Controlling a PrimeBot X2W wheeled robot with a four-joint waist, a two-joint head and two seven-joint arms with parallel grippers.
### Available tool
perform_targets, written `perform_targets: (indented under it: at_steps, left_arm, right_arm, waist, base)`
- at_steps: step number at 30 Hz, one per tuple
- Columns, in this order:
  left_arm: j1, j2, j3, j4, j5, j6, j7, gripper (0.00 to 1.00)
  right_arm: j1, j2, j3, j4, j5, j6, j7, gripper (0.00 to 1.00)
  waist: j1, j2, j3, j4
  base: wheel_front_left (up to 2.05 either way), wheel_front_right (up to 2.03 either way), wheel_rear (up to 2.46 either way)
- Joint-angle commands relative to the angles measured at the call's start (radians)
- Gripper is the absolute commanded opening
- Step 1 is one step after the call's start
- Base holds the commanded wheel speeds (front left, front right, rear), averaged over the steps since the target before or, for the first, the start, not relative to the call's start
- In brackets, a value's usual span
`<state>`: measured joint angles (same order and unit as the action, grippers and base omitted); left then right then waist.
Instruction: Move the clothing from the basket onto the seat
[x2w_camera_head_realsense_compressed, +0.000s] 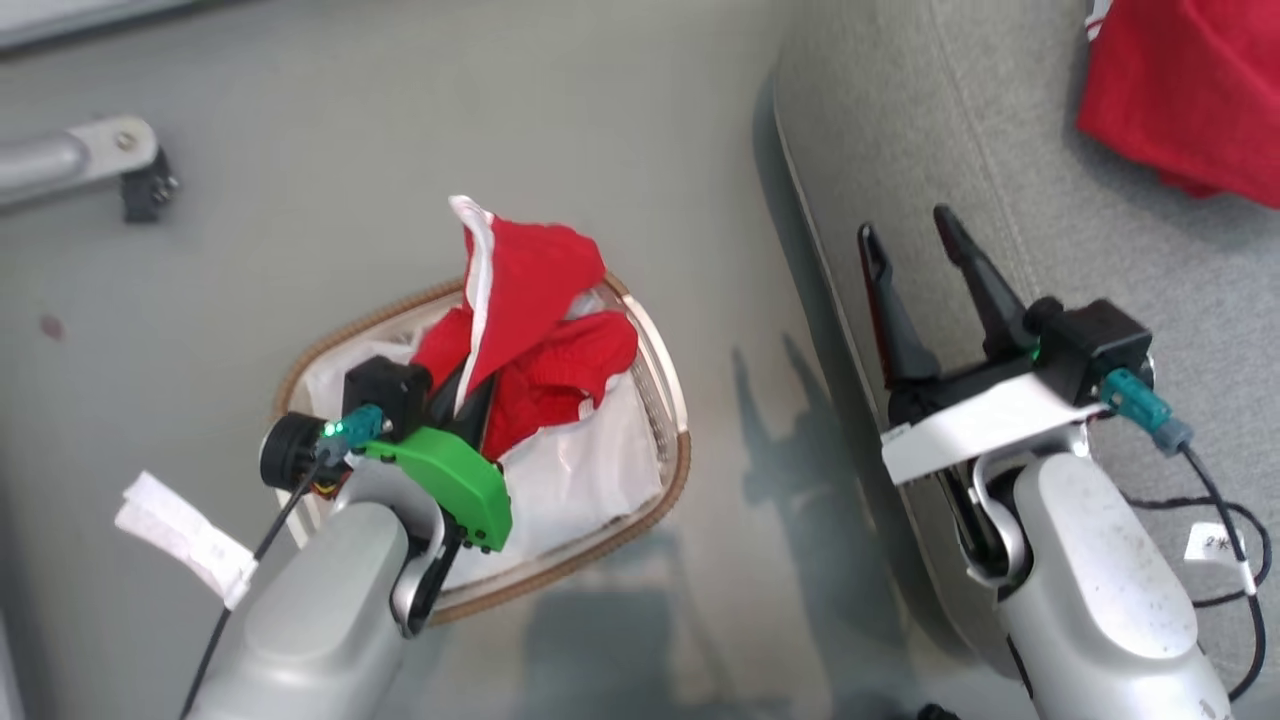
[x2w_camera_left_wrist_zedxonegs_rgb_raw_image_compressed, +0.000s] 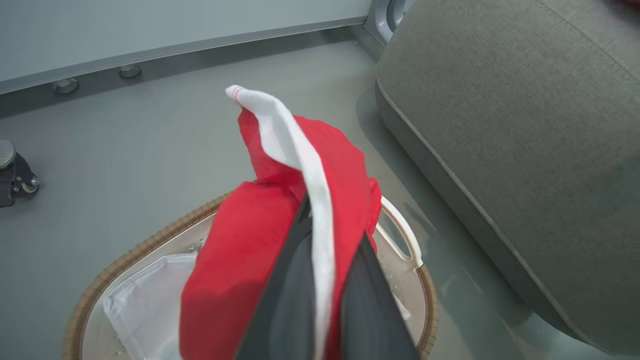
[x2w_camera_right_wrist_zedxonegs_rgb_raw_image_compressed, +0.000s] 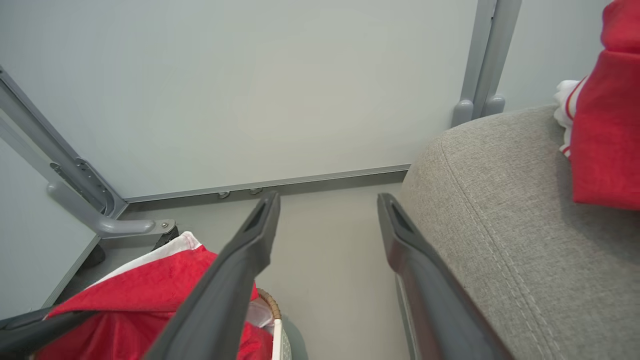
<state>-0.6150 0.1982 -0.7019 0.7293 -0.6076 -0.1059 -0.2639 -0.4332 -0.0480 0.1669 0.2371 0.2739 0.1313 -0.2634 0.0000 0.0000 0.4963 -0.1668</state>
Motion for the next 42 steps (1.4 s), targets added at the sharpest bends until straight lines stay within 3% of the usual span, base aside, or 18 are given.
perform_targets:
  at_steps: [1,15,32,42]
  left_arm:
    - [0.037,-0.01,0.025,-0.024,0.023,0.002,-0.001,0.0]
    - [0.215,-0.095,0.215,-0.275,0.187,-0.016,0.0,0.0]
    - [0.273,-0.132,0.256,-0.414,0.233,-0.024,-0.001,0.0]
    - [0.23,-0.138,0.201,-0.458,0.224,-0.025,-0.001,0.0]
  right_arm:
    - [0.03,-0.005,-0.001,0.012,-0.004,-0.001,-0.002,1.0]
    - [0.168,-0.005,0.024,0.104,-0.027,-0.001,-0.002,1.0]
    - [0.29,-0.004,0.07,0.172,-0.04,-0.001,-0.002,1.0]
    - [0.145,-0.005,0.292,0.258,-0.167,-0.001,-0.002,1.0]
  waist:
    - [0.0,0.0,-0.139,0.063]
    - [0.0,0.0,-0.344,0.135]
    - [0.0,0.0,-0.46,0.18]
    - [0.0,0.0,-0.426,0.237]
  base:
    - [0.0,0.0,0.0]
    - [0.0,0.0,0.0]
    - [0.0,0.0,0.0]
    - [0.0,0.0,0.0]
